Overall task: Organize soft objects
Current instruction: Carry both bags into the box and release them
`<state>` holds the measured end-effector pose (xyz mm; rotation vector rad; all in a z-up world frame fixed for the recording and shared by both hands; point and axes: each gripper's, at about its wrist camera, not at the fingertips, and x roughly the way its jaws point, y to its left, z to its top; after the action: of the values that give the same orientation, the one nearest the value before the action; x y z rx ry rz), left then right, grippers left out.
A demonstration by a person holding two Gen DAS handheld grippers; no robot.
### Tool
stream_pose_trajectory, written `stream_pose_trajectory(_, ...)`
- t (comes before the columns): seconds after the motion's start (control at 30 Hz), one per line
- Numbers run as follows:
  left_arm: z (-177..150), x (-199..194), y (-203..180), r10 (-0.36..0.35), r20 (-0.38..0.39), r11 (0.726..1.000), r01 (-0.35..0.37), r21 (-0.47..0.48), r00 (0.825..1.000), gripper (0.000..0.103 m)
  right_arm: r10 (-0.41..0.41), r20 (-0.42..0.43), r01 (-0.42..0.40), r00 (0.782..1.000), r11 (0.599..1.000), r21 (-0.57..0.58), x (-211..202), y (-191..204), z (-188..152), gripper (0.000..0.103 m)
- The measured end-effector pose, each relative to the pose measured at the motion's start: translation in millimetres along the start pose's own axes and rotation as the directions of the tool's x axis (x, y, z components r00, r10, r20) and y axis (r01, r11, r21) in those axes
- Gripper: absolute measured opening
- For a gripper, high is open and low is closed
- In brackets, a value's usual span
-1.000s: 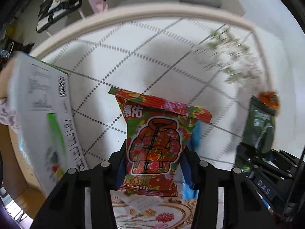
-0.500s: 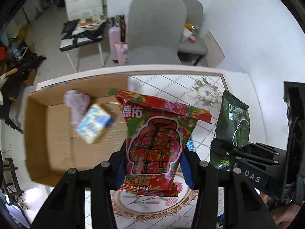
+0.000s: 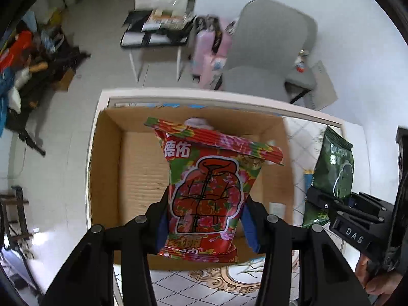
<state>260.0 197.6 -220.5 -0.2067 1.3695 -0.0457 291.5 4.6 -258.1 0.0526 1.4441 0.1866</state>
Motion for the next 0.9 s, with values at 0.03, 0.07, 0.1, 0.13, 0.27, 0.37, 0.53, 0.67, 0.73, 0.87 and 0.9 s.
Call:
stream_pose_trajectory(0.03,7.0,12.0,8.3,0.001,-0.025,1.0,-0.001,-0.008,1.0,0.045,-0.006,-0.01,0.006,1.0,1.0,0.003,16.7,-1.0,7.3,0.033)
stream_pose_trajectory(0.07,12.8,22.3,14.6,0.006,-0.044,1.0,-0.006,-0.015,0.999,0.045,-0.025,-0.023,0.025,0.999,1.0,-0.005,28.6,3.4,13.8,0.033)
stream_pose_trajectory(0.1,18.7,32.1,20.7,0.009,-0.06,1.0,-0.01,-0.022,0.998,0.045,-0.051,-0.034,0.051,0.998,0.999,-0.007,39.8,7.1,20.2,0.033)
stream_pose_trajectory(0.13,24.8,42.8,26.4,0.016,-0.075,0.999,-0.018,-0.027,0.997,0.045,-0.059,-0.039,0.059,0.997,0.998,-0.008,48.9,7.2,25.4,0.033)
stream_pose_trajectory(0.27,42.8,79.1,39.9,0.046,-0.153,0.999,-0.05,-0.021,0.987,0.047,-0.095,-0.081,0.094,0.992,0.995,-0.012,83.9,14.1,46.9,0.033)
stream_pose_trajectory(0.37,50.6,102.1,46.7,0.056,-0.205,0.997,-0.067,-0.043,0.977,0.046,-0.086,-0.126,0.085,0.988,0.996,-0.01,104.1,13.2,57.2,0.035)
stream_pose_trajectory(0.53,58.0,107.2,45.8,0.099,-0.192,0.993,-0.109,-0.044,0.976,0.06,-0.111,-0.133,0.109,0.985,0.994,-0.026,115.8,12.3,61.0,0.065)
stream_pose_trajectory(0.67,57.6,100.3,41.9,0.11,-0.174,0.993,-0.117,-0.033,0.979,0.088,-0.087,-0.133,0.084,0.987,0.996,-0.029,114.6,13.9,59.7,0.077)
stream_pose_trajectory(0.73,54.4,96.3,38.7,0.125,-0.161,0.991,-0.13,-0.022,0.979,0.092,-0.089,-0.129,0.086,0.988,0.996,-0.034,112.2,16.7,58.2,0.083)
stream_pose_trajectory(0.87,47.7,90.3,34.8,0.142,-0.132,0.99,-0.143,-0.001,0.981,0.095,-0.095,-0.123,0.089,0.988,0.995,-0.046,105.4,21.8,52.4,0.089)
stream_pose_trajectory(0.9,45.1,87.9,34.2,0.143,-0.123,0.99,-0.144,0.002,0.982,0.095,-0.098,-0.121,0.093,0.988,0.995,-0.047,104.0,22.8,50.2,0.089)
